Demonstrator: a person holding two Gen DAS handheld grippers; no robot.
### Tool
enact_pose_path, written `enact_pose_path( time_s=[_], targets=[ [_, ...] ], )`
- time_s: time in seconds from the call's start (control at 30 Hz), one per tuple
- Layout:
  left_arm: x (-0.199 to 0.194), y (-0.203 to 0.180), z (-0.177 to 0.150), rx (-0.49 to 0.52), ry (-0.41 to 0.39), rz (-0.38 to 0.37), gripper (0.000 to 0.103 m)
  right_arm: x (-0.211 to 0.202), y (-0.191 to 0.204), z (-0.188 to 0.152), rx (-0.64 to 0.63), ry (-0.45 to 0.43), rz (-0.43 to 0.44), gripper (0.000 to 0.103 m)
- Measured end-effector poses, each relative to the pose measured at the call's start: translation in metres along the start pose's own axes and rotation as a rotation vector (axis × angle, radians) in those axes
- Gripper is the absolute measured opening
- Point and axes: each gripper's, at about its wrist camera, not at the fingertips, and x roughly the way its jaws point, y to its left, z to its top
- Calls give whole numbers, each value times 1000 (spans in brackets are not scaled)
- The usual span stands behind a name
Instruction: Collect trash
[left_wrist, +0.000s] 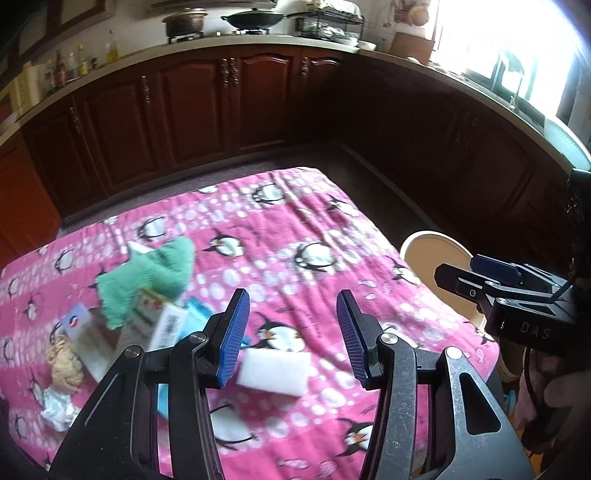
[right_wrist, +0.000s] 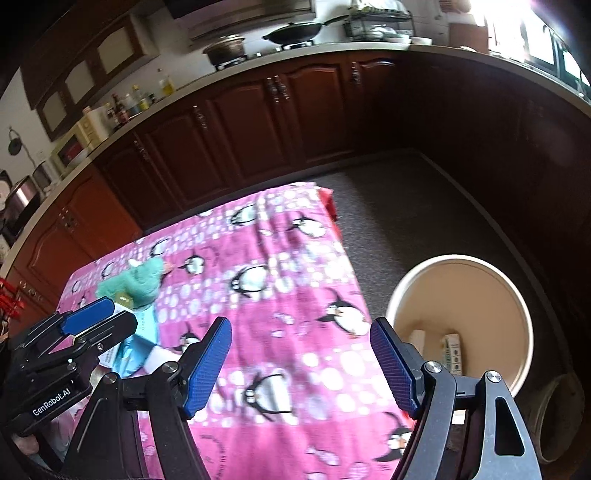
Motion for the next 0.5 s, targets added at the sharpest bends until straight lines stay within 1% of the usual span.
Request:
enact_pose_path(
  time_s=[0.17, 0.37, 0.5],
  targets=[
    [-12, 25, -10, -34, -13, 27, 47, 2, 19, 2, -21, 7, 22, 75],
    [-23, 59, -24, -83, -5, 67, 47, 7, 34, 6, -39, 15, 42, 75],
    [-31, 84, -32, -134, -6, 80, 47, 12, 46, 10, -60, 23, 54, 75]
  ],
)
